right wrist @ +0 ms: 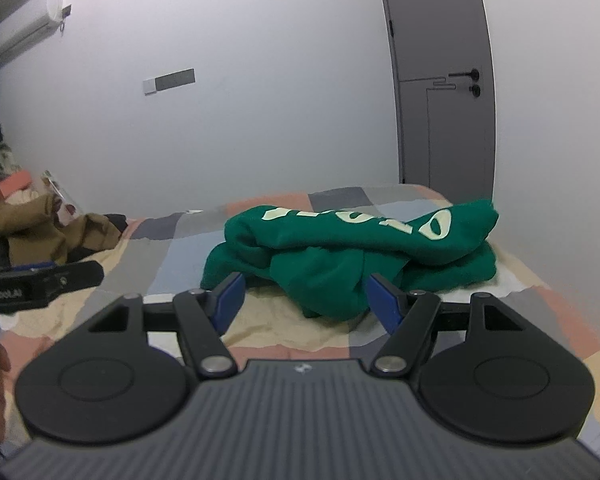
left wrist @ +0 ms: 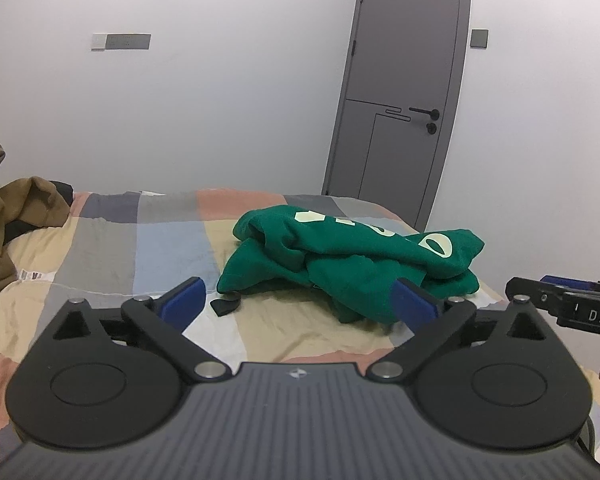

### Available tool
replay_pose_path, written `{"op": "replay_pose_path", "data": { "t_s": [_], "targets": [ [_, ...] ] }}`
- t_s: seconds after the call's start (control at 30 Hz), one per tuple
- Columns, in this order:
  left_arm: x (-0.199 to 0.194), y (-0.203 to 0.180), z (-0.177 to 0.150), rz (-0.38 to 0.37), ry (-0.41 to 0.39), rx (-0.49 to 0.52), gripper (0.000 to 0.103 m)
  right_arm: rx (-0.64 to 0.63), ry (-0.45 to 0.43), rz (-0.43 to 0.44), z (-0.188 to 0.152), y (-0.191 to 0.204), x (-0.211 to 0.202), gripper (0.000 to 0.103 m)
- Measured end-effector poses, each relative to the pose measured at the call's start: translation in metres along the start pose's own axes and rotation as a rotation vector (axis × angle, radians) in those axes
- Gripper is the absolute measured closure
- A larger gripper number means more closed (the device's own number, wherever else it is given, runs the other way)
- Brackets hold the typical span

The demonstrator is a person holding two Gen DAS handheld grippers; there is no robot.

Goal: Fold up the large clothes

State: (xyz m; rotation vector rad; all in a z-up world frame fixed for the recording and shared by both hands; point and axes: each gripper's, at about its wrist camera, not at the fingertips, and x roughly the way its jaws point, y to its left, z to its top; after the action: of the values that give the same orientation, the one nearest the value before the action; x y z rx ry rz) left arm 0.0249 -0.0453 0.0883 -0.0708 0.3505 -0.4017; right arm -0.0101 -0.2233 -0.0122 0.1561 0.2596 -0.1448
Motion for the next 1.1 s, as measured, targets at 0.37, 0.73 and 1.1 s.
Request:
{"op": "replay_pose_path", "data": {
  "t_s": [0.37,0.73,1.1],
  "targets": [
    [0.001,-0.007,0.000,0.041,0.013,0.014,0.000,-0.003,0.001,-0.038,0.004,-0.004,-0.002,0.015],
    [0.002,-0.010,-0.001,0.056,0.026,0.012,0.000,0.006,0.016,-0.060,0.002,-0.008,-0.004,0.000],
    [0.003,-0.012,-0.002,0.048,0.046,-0.002,0.000,0.017,0.030,-0.063,-0.001,-0.008,-0.008,0.000]
  ]
}}
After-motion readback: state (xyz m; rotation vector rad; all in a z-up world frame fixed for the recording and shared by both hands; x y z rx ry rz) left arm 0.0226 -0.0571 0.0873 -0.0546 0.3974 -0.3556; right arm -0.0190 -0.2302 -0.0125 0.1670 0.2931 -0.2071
